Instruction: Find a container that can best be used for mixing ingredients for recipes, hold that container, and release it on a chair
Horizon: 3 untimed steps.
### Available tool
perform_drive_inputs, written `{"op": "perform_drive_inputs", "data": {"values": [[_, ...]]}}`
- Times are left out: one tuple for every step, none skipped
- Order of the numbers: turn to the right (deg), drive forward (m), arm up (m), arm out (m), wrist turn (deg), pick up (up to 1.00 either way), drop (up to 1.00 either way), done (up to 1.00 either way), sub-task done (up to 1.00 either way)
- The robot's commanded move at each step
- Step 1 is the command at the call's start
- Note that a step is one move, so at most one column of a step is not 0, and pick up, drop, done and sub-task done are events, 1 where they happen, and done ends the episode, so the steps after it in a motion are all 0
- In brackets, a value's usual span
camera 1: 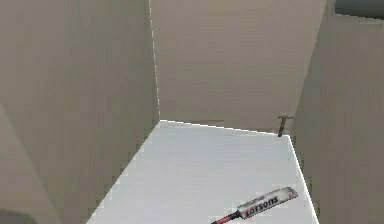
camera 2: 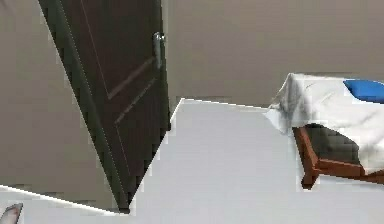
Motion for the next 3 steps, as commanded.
{"op": "perform_drive_inputs", "data": {"values": [[-30.0, 0.0, 0.0, 0.0, 0.0, 0.0, 0.0, 0.0, 0.0], [0.0, 0.15, 0.0, 0.0, 0.0, 0.0, 0.0, 0.0, 0.0], [-30.0, 0.0, 0.0, 0.0, 0.0, 0.0, 0.0, 0.0, 0.0]]}}
